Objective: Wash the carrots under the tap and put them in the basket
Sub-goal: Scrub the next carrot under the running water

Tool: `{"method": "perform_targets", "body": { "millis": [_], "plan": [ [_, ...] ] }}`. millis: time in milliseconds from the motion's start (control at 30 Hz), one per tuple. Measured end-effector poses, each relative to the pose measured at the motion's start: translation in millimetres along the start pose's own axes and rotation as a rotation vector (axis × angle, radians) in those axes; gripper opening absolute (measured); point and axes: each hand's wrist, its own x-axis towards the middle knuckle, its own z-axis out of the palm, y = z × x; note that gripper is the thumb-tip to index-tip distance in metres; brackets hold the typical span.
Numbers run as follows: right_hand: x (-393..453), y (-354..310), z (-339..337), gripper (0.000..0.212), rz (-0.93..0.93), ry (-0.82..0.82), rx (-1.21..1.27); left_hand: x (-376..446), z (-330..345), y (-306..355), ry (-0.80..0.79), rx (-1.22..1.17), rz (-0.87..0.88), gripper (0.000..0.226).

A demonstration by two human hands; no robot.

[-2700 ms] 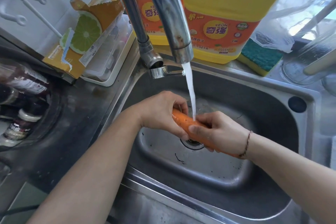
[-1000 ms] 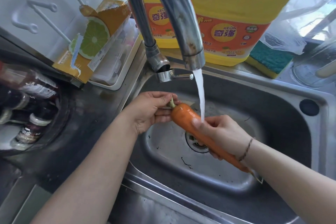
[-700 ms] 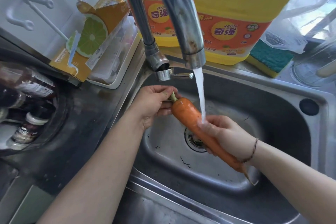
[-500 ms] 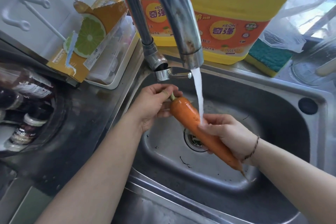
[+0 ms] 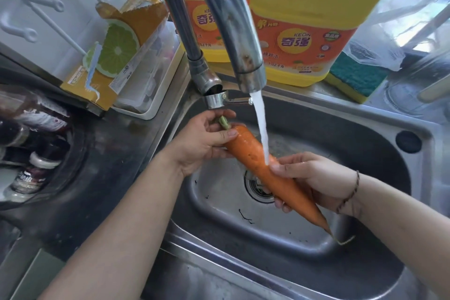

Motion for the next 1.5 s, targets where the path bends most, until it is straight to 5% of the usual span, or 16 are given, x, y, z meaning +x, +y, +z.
{"method": "perform_targets", "body": {
  "millis": [167,300,433,533,667,1067,1267,1500],
  "plan": [
    [2,-9,26,0.066,0.087,0.261,-0.156,-4,7,-10,-0.027,-0.007,0.005,0.041],
    [9,-8,34,0.066,0.126,0.267,-0.251,-5,5,-15,-0.068,0.007,0.068,0.046],
    [4,-3,27,0.035,-0.042,0.161,0.003,-7,-15,-14,-0.086,-0.127,0.127,0.045],
    [5,2,23,0.021,-0.128,0.325,-0.182,-8,-19,-14,-0.105,-0.142,0.018,0.057],
    [10,5,26,0.019,-0.292,0.487,-0.316,-9,-7,-13,0.068,-0.013,-0.137,0.057],
    [10,-5,38,0.025,-0.295,0.548,-0.398,-6,15,-11,0.288,0.103,-0.034,0.031],
    [6,-4,25,0.022,-0.256,0.411,-0.504,-8,6,-1,0.222,0.091,-0.062,0.026],
    [1,7,-5,0.045,0.000,-0.112,0.201,-15,-4,4,0.133,0.051,-0.056,0.032]
  ]
}}
